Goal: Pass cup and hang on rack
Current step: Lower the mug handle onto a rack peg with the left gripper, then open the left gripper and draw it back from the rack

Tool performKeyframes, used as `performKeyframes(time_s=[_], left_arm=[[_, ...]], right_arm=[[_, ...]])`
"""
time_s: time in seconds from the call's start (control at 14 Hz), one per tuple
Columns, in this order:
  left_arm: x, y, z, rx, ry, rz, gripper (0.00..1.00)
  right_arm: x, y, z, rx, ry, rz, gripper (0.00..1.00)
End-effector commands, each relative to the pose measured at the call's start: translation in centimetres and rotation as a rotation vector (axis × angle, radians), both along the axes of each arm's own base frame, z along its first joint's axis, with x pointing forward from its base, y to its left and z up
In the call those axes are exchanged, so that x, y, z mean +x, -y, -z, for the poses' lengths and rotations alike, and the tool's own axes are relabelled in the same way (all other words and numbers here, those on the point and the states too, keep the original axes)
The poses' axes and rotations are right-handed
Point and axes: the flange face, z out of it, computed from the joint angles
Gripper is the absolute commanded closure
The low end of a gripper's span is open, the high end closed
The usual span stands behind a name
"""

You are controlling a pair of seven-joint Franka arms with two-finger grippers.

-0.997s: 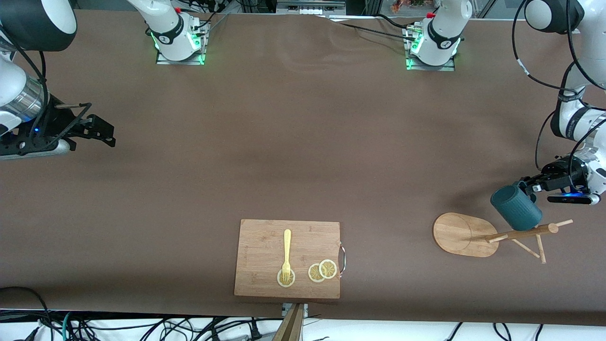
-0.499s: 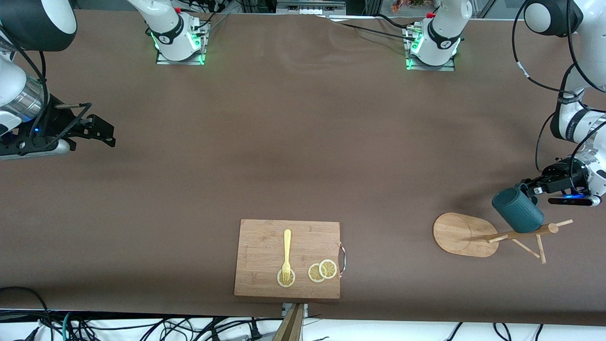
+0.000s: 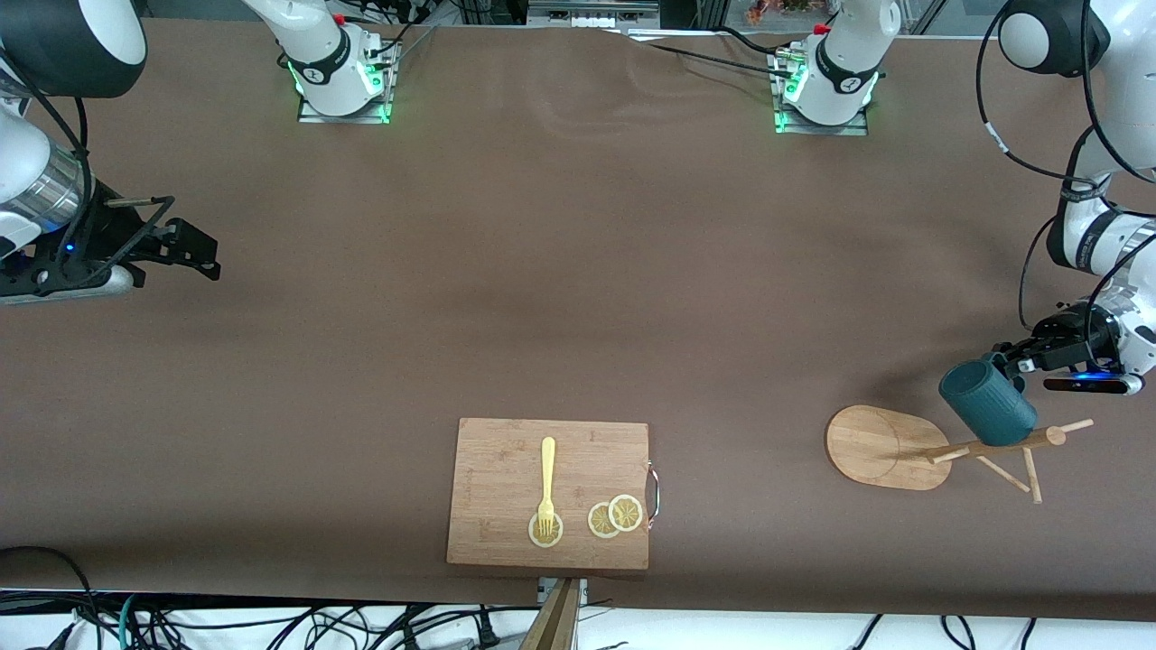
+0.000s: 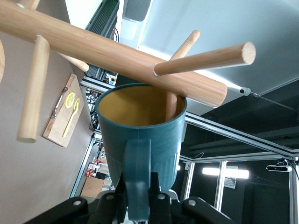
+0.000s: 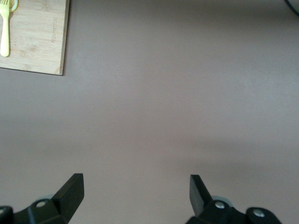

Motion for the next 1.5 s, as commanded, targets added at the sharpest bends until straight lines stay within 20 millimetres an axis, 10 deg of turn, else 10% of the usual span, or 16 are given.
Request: performKeyframes(time_s=[0.0,0.07,0.78,1.28,1.42], left_arm=[[0.6,-0.7,-0.1,-0.021,0.02,-0.011,0.34],[0.5,-0.6,-0.1,-0.017,0.024,-0.009,0.0],[-3.9,-2.0,-1.9,0.081,-0.062,0.229,0.0],[-6.7,-2.2,-8.7,0.46,-0.225,0.605,0.0],[-6.8,-1.4,-11.4,0.583,-0.249,0.691,0.0]], right_arm=[[0.1,-0.1,-0.3,0.013,0.007,0.005,0.0],[0.1,-0.1,-0.3,0.013,0.009,0.005,0.0],[0.1,-0.1,-0.2,0.013,0.007,0.005,0.0],[-2.9,1.3,1.5,-0.002,-0.06,0.03,0.0],[-5.2,2.2,-0.9,-0.01,-0.025,0.046,0.0]])
